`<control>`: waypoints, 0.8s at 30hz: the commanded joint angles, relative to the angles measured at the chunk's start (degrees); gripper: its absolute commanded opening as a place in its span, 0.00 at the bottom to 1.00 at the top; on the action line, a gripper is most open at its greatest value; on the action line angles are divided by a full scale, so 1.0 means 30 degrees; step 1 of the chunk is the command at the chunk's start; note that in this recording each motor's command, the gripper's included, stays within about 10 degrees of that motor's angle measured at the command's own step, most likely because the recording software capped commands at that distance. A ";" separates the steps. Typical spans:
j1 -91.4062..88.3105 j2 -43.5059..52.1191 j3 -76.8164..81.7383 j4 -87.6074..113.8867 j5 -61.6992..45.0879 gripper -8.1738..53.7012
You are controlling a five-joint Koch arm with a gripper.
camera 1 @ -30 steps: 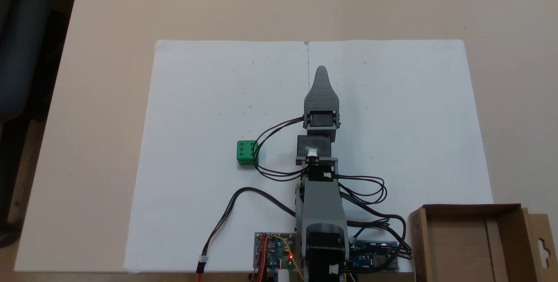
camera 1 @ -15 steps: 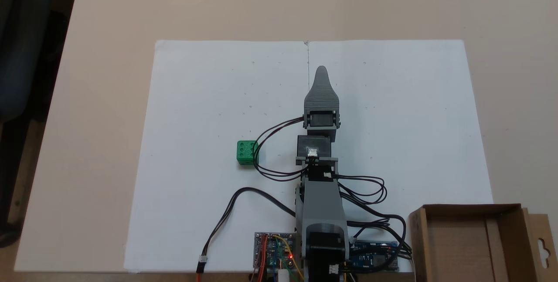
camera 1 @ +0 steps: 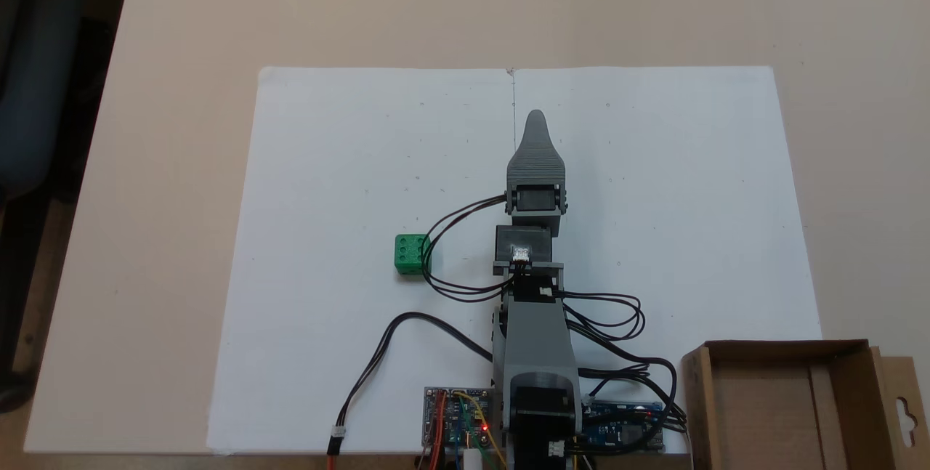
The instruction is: Grasp a green dice and put it in the bin.
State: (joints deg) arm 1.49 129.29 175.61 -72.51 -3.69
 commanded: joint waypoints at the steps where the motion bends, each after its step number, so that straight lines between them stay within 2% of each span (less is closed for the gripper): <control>1: 0.0205 0.1963 0.1143 -0.1729 -0.1436 0.84; 5: 0.0293 0.2051 -0.1260 -0.0996 -0.1494 0.82; 10: 0.0439 0.2051 -0.7559 0.6234 -0.1494 0.82; 15: 0.0410 0.2021 -1.1250 1.2620 -0.1348 0.83; 20: 0.0234 0.2168 -1.3213 1.9154 0.1113 0.82; 24: -0.0029 0.2139 -1.7367 2.4251 0.2754 0.83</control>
State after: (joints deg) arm 1.93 129.29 128.94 -5.19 -1.76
